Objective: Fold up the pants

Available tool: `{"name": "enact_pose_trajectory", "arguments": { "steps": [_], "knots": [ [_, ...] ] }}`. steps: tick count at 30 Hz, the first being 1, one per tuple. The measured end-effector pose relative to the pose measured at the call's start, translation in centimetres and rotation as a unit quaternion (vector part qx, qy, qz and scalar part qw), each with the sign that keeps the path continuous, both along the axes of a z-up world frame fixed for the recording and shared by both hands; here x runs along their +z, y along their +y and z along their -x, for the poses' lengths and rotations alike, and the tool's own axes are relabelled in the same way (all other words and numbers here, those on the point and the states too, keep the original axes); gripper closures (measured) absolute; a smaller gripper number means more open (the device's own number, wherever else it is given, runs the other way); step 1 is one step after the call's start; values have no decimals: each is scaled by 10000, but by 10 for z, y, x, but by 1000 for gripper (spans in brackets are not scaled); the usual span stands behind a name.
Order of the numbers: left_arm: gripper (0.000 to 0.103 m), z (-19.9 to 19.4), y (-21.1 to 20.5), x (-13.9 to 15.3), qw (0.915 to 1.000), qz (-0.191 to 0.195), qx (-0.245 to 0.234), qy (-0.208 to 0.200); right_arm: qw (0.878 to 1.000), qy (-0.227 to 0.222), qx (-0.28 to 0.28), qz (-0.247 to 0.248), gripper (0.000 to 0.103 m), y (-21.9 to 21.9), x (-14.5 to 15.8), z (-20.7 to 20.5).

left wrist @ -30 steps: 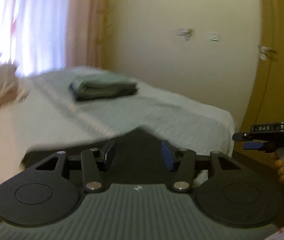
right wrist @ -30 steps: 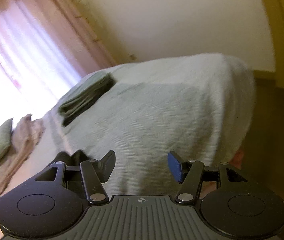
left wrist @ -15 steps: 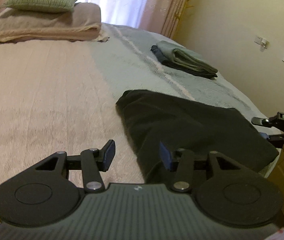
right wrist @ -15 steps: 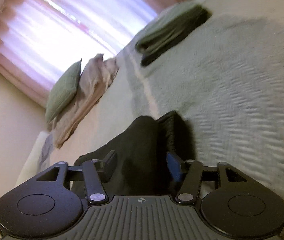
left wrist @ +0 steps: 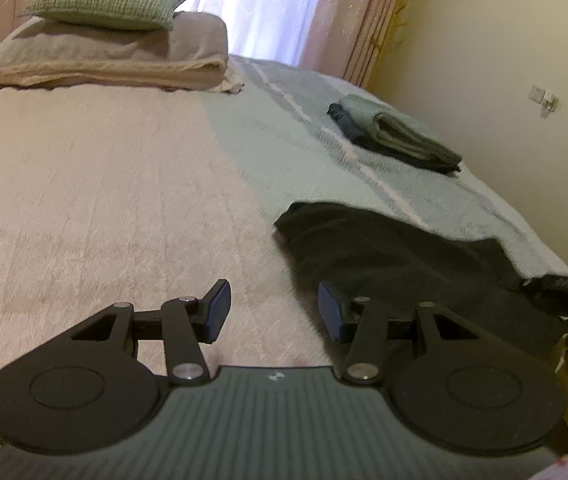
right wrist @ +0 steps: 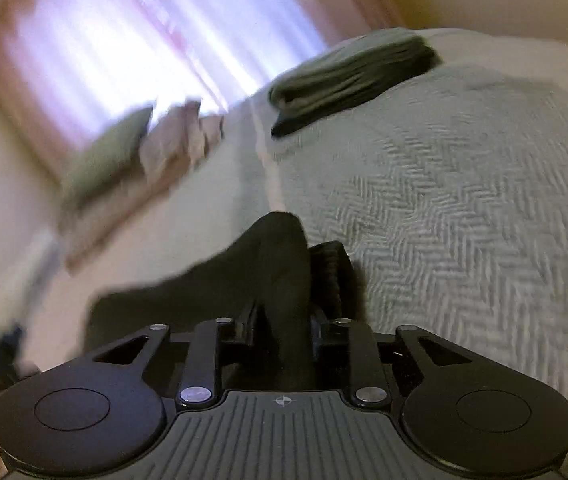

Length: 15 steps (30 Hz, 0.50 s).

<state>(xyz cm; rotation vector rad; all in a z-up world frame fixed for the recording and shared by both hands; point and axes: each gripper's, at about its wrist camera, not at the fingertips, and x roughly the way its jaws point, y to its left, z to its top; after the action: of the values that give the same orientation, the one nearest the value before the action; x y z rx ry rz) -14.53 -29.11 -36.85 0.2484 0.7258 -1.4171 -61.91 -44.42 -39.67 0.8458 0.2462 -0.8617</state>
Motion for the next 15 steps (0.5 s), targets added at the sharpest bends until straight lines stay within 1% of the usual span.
{"name": "enact_pose_trajectory", "arguments": {
  "steps": [1,2,4,6,7,8,9,10,11,12,14,15],
  "knots": [
    [60,0,1,-2,10000,-37,7,-7,9994,262,-157,141,73,9,13,0],
    [60,-1,2,-4,10000,-86,19,-20,9968,542,-404,415,72,22,25,3],
    [60,-1,5,-6,9999,-138,28,-46,9874,955,-731,1027,72,55,46,7],
    [60,-1,9,-6,9999,-138,47,-80,9763,1212,-815,1599,74,89,55,6],
    [60,-1,11,-5,9999,-120,43,-76,9750,1286,-690,1677,76,101,52,2],
    [60,-1,14,-5,9999,-99,37,-58,9755,1475,-495,1553,83,105,42,-6],
    [60,-1,16,-4,9999,-91,30,-43,9740,1797,-378,1329,88,107,25,-16],
    [60,0,18,-4,9999,-100,17,-37,9698,2103,-423,1159,89,105,6,-22],
    [60,0,19,-5,9999,-133,12,-33,9691,2163,-534,1063,89,104,-6,-23],
    [60,0,20,-5,9998,-194,22,-31,9717,2040,-667,985,89,104,-8,-20],
    [60,0,22,-6,9996,-277,-30,-49,9780,1692,-944,768,88,107,4,-15],
    [60,-2,24,-6,9996,-273,-88,-60,9784,1645,-1031,708,88,109,11,-14]
  ]
}}
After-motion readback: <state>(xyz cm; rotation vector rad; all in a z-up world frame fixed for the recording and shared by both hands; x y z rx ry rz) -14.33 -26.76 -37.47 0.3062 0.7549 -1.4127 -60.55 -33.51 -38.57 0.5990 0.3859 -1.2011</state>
